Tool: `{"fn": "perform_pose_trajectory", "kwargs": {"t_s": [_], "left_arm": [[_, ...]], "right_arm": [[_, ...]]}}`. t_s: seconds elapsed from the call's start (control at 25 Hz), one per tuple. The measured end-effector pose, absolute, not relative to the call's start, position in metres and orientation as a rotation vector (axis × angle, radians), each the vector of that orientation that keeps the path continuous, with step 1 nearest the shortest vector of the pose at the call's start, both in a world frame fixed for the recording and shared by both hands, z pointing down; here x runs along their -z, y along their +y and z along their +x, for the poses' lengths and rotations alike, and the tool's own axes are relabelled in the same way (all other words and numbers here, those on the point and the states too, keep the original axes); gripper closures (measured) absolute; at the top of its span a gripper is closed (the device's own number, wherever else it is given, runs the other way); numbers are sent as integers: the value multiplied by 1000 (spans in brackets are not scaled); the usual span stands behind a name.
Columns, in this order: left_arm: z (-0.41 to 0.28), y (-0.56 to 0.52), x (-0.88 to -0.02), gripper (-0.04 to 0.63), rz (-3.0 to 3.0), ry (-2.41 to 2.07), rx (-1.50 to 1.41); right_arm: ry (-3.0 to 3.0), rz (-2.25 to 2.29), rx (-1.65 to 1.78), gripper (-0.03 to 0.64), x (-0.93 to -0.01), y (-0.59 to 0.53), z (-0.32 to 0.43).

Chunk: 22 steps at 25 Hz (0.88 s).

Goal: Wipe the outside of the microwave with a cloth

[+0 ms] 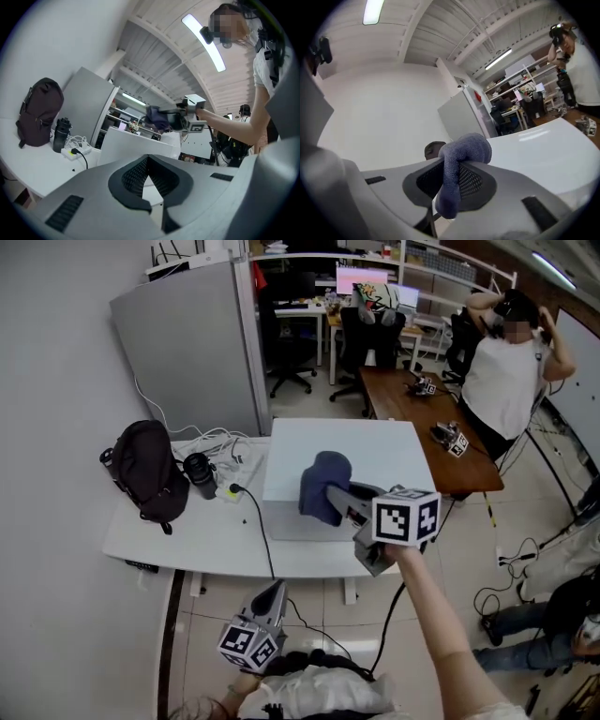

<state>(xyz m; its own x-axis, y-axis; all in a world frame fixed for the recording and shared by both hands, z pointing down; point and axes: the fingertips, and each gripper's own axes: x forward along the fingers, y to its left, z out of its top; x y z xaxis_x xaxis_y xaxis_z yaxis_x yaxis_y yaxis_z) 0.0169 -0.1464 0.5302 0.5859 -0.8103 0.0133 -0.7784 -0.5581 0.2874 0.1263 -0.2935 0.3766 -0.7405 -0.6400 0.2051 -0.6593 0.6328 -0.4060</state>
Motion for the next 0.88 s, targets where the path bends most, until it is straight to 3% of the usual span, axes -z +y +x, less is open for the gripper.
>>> {"fn": "perform_pose_trajectory", "kwargs": {"t_s": [0.24, 0.4, 0.64, 0.88], "left_arm": [[-5, -142, -519, 609, 2543, -1372, 227], [-16, -136, -516, 609, 2522, -1410, 275], [-21, -138, -520, 609, 2506, -1402, 291], [7, -140, -524, 609, 2552, -1289, 263]], "right_arm": [[-2627, 960, -768, 551, -417, -345, 35], [-2479, 972, -733, 551, -455, -348, 39], [-2395, 1116, -733, 551, -458, -355, 113], [-2207, 1414, -803, 551, -472, -346, 268]]}}
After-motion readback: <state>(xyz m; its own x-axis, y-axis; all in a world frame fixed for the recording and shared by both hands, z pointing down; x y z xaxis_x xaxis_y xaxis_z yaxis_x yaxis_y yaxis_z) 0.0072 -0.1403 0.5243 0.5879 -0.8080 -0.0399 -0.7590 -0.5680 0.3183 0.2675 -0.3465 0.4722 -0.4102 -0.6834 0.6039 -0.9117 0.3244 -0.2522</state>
